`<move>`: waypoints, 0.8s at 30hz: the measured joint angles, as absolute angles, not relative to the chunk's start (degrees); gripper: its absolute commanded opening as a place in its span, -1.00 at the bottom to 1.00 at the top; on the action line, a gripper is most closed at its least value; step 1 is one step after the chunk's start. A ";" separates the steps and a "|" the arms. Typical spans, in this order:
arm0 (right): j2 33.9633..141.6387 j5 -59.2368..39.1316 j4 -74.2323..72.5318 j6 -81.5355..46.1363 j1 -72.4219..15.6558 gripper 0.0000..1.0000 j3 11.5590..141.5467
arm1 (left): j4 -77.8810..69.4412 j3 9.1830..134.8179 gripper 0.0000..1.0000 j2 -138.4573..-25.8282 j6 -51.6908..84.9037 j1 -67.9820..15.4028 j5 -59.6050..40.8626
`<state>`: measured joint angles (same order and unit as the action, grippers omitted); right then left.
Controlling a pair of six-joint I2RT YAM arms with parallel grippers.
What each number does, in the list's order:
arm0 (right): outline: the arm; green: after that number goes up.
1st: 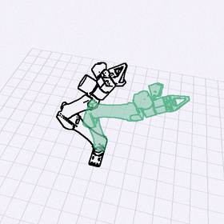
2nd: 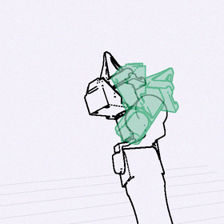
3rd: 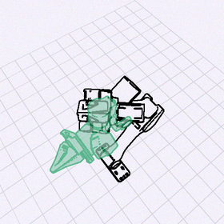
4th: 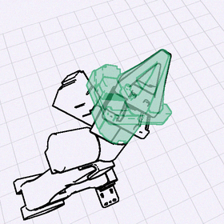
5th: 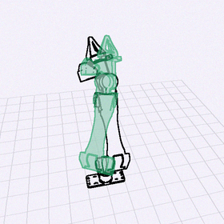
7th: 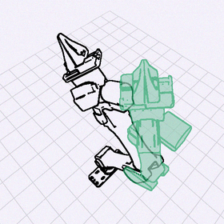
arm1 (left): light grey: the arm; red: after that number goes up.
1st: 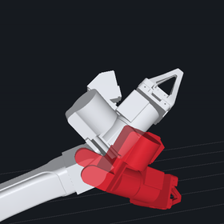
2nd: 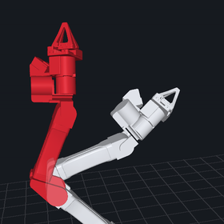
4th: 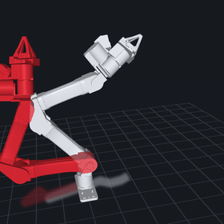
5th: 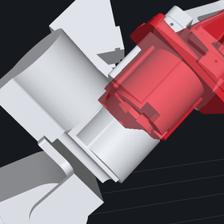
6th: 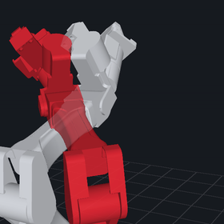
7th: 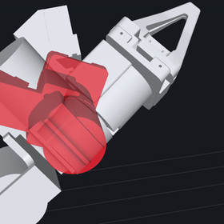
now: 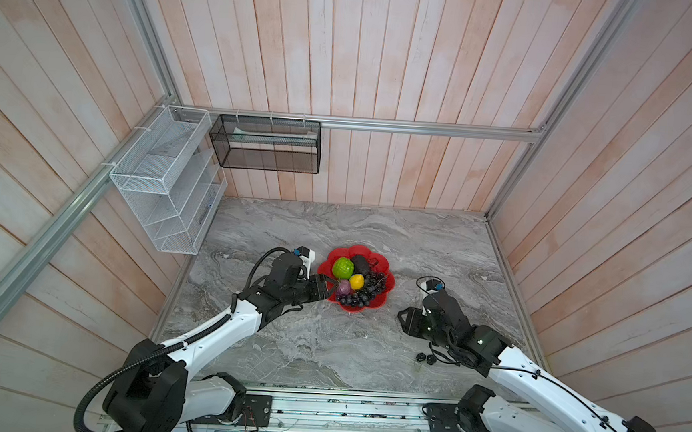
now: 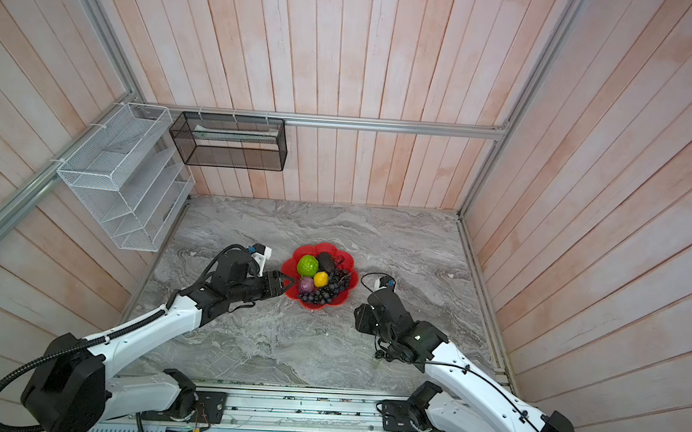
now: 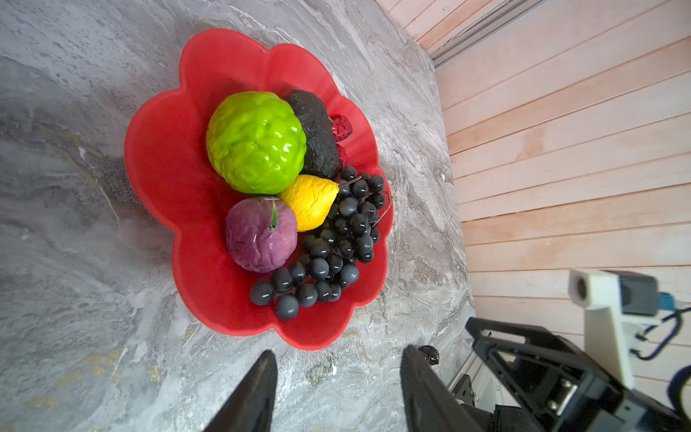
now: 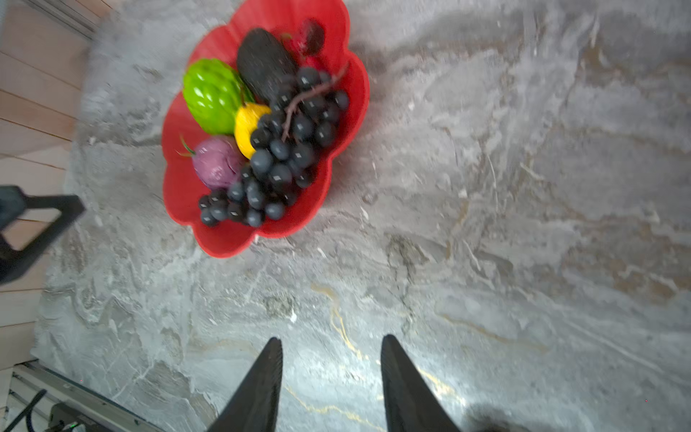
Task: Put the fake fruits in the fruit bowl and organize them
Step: 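Move the right gripper down to the dark fruit and grasp it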
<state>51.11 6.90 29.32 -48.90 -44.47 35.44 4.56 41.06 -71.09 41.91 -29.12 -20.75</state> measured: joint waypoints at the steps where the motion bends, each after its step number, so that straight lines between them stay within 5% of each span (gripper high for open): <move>1: 50.98 7.14 30.98 -50.68 -45.47 -0.03 35.35 | 4.54 41.06 0.12 -71.05 41.78 -29.12 -20.75; 14: 42.76 7.88 48.05 -69.30 -52.47 -0.04 32.45 | 4.51 40.93 0.17 -68.18 41.56 -28.91 -20.51; 24: 37.47 4.86 45.82 -76.77 -52.45 -0.16 21.37 | 4.47 40.93 0.17 -68.71 41.60 -28.91 -20.58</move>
<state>37.47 4.86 45.82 -76.77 -52.45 21.37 4.47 40.93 -68.71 41.60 -28.91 -20.58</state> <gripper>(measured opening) 0.431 0.586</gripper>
